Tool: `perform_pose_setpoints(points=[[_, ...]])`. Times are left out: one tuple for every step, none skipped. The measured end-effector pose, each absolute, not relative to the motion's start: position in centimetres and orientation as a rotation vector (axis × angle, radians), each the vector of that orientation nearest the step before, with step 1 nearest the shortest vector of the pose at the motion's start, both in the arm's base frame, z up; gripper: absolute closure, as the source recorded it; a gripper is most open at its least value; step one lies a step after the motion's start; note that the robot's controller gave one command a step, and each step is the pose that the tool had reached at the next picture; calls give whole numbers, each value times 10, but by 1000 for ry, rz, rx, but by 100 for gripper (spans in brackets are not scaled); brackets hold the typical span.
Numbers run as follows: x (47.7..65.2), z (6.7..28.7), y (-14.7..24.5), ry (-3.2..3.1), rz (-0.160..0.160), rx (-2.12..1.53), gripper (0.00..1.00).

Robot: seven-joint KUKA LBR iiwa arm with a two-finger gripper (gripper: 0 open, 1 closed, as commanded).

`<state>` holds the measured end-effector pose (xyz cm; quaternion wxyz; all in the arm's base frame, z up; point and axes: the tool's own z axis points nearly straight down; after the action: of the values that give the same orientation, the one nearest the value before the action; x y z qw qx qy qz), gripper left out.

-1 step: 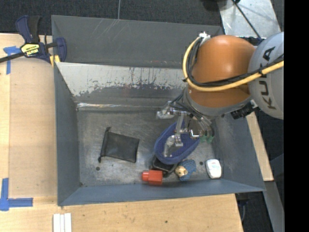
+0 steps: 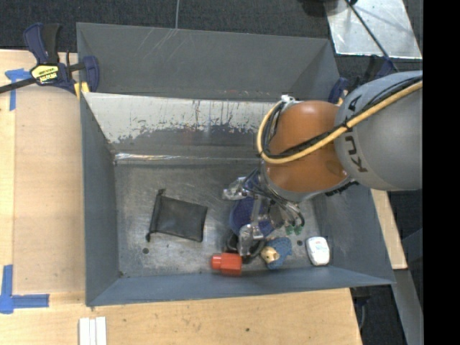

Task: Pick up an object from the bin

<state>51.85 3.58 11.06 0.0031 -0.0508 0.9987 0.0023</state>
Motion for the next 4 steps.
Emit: perform_pose_setpoints(points=[[529,107,35,3101,18,-446,0],[529,107,35,3109,17,-391,0],[527,108,34,3128,17,-390,100],[525,153,-10,3097,-5,-476,100]])
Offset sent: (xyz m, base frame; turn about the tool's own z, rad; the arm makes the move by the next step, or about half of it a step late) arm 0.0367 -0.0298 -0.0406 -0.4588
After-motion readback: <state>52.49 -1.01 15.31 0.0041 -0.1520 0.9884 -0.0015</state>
